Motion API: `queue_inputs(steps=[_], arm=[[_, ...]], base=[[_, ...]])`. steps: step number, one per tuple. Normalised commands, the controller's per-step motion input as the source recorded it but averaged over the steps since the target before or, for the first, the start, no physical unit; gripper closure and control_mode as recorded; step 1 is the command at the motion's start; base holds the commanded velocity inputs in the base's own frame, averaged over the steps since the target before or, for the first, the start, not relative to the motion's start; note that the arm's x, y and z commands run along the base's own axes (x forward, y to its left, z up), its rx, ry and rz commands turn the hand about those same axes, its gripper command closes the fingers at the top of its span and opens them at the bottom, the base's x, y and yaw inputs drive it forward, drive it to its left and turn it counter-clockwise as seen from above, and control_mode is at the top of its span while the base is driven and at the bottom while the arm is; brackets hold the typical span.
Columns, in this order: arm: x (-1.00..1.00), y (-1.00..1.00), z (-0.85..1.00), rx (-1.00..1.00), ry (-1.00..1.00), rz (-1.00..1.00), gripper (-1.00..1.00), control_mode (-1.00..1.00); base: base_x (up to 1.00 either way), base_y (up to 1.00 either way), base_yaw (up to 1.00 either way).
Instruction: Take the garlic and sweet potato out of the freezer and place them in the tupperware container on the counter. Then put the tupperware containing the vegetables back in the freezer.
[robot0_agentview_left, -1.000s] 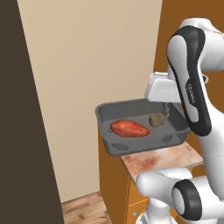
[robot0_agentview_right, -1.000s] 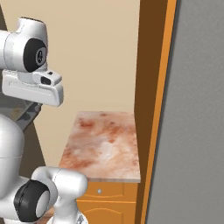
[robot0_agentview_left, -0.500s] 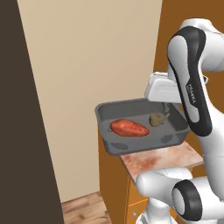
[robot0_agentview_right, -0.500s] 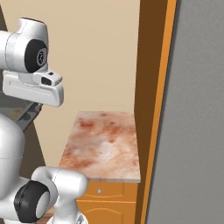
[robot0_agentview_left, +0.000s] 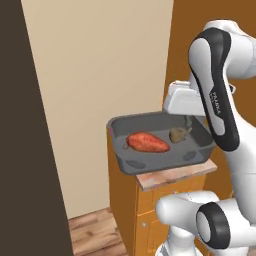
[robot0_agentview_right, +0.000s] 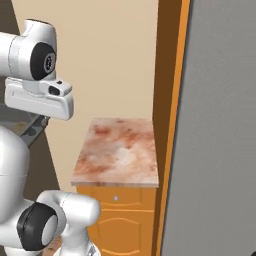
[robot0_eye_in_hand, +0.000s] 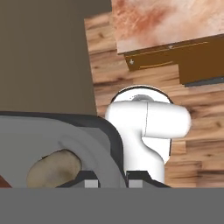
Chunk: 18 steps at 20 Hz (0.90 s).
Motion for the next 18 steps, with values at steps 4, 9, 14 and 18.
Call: queue_inputs(steps=[4, 9, 14, 18], arm=[[0.0, 0.0, 0.0, 0.0, 0.0, 0.0, 1.0, 1.0], [0.0, 0.0, 0.0, 0.0, 0.0, 0.0, 1.0, 1.0], [0.0, 0.0, 0.0, 0.0, 0.0, 0.0, 1.0, 1.0], [0.0, 0.0, 0.0, 0.0, 0.0, 0.0, 1.0, 1.0]], base=[[-1.0, 0.0, -0.03], [-0.99, -0.1, -0.08], [-0.37, -0.57, -0.13], [-0.07, -0.82, -0.15]])
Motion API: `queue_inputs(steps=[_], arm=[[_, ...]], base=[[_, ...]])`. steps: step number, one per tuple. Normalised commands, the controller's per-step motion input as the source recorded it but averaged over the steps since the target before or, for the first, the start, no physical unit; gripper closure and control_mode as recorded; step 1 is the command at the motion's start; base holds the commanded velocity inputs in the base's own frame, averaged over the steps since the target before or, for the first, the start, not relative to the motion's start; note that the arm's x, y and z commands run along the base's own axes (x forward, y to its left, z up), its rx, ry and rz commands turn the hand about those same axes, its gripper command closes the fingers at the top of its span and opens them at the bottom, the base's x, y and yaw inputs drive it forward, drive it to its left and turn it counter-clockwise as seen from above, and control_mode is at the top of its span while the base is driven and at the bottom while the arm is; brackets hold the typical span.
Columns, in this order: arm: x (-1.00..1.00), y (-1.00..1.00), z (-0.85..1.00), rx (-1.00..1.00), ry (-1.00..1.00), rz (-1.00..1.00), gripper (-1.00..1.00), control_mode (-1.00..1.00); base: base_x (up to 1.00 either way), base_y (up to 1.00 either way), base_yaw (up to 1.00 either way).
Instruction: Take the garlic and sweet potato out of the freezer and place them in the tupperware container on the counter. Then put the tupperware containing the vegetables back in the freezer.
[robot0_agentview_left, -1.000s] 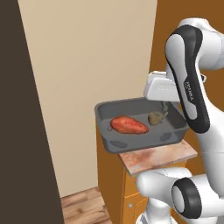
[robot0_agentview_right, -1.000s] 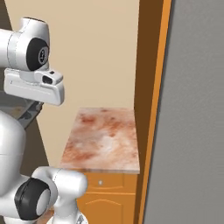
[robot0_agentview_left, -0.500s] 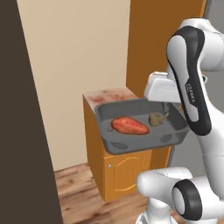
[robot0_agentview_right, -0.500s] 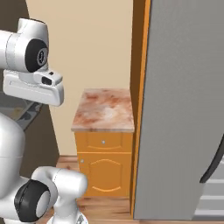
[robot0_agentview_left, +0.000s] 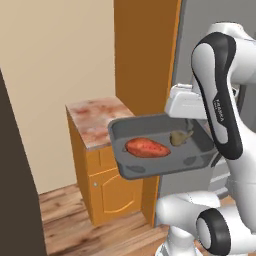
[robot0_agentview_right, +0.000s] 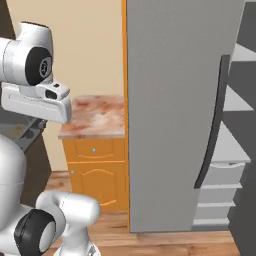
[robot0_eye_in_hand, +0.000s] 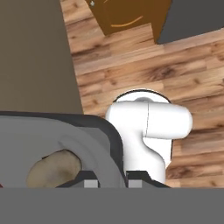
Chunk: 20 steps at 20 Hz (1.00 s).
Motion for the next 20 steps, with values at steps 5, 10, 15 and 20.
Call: queue_inputs(steps=[5, 10, 15, 20], arm=[[0.0, 0.0, 0.0, 0.0, 0.0, 0.0, 1.0, 1.0], [0.0, 0.0, 0.0, 0.0, 0.0, 0.0, 1.0, 1.0], [0.0, 0.0, 0.0, 0.0, 0.0, 0.0, 1.0, 1.0], [0.0, 0.0, 0.0, 0.0, 0.0, 0.0, 1.0, 1.0]], base=[[-0.01, -0.93, -0.15], [0.02, -0.92, -0.1], [0.31, -0.65, 0.0], [0.52, -0.4, 0.09]])
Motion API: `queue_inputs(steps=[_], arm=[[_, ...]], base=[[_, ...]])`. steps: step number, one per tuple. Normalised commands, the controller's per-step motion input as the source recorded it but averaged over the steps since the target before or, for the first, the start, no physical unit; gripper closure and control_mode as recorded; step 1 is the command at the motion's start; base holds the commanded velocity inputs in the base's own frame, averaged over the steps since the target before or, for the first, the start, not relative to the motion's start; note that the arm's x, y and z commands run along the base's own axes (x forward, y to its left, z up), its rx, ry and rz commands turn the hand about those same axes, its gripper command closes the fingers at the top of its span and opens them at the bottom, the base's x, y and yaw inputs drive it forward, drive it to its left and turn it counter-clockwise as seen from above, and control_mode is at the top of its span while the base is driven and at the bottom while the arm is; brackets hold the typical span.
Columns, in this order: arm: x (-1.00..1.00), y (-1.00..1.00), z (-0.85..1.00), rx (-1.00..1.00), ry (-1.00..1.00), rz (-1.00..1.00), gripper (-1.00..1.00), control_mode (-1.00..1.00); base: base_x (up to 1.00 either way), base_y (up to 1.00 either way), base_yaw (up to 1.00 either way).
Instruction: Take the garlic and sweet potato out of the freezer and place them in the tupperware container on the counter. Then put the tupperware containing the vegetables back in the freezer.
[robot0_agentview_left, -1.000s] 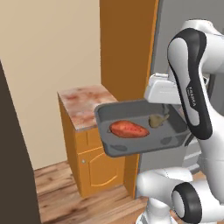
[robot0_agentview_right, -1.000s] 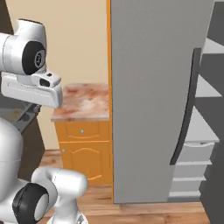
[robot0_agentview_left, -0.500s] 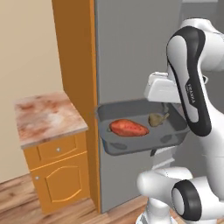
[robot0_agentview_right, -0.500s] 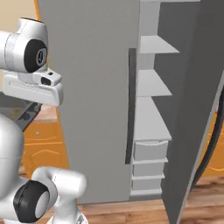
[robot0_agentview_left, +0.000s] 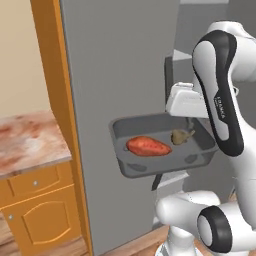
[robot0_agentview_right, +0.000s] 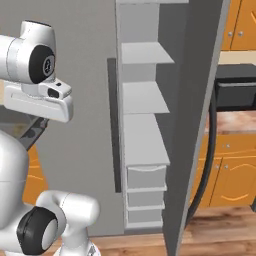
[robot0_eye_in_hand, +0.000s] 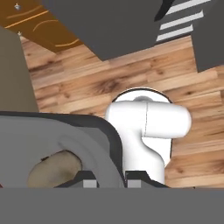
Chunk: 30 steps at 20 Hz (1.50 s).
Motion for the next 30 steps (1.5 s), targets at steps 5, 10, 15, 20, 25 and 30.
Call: queue_inputs(steps=[5, 10, 15, 20, 25, 30], arm=[[0.0, 0.0, 0.0, 0.0, 0.0, 0.0, 1.0, 1.0], [0.0, 0.0, 0.0, 0.0, 0.0, 0.0, 1.0, 1.0], [0.0, 0.0, 0.0, 0.0, 0.0, 0.0, 1.0, 1.0], [0.0, 0.0, 0.0, 0.0, 0.0, 0.0, 1.0, 1.0], [0.0, 0.0, 0.0, 0.0, 0.0, 0.0, 1.0, 1.0], [0.0, 0.0, 0.0, 0.0, 0.0, 0.0, 1.0, 1.0]], base=[[0.6, -0.3, 0.17], [0.5, -0.37, 0.2], [0.35, -0.37, 0.19], [0.41, -0.35, 0.19], [0.37, -0.4, 0.18], [0.25, -0.48, 0.16]])
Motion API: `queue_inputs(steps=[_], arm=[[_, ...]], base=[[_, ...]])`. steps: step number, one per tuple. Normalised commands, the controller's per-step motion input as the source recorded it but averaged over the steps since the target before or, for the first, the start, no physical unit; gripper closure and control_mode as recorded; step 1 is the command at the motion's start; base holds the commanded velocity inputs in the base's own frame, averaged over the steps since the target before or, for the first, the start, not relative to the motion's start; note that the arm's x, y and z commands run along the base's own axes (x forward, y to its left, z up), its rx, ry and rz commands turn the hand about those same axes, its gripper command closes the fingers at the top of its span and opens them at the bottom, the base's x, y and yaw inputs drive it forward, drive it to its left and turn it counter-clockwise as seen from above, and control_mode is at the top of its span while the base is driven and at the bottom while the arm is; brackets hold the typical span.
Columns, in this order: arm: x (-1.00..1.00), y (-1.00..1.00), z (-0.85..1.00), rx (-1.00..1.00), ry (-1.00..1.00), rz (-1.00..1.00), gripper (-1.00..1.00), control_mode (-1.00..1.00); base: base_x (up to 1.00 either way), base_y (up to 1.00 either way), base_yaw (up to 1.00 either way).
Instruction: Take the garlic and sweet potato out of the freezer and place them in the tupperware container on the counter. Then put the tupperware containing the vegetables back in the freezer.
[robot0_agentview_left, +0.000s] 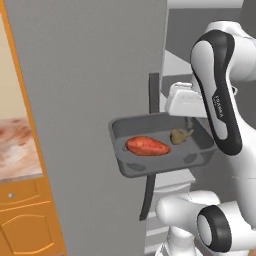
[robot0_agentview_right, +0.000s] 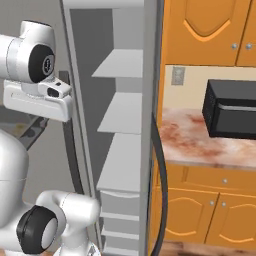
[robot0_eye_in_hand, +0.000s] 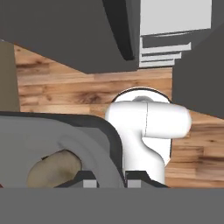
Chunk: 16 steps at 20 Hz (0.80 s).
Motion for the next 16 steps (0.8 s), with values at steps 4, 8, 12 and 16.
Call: queue_inputs(steps=[4, 8, 12, 16], arm=[[0.0, 0.0, 0.0, 0.0, 0.0, 0.0, 1.0, 1.0], [0.0, 0.0, 0.0, 0.0, 0.0, 0.0, 1.0, 1.0], [0.0, 0.0, 0.0, 0.0, 0.0, 0.0, 1.0, 1.0], [0.0, 0.0, 0.0, 0.0, 0.0, 0.0, 1.0, 1.0]], base=[[0.19, -0.44, 0.12], [0.41, -0.14, 0.03], [0.54, -0.1, 0.0], [0.6, -0.18, 0.0]])
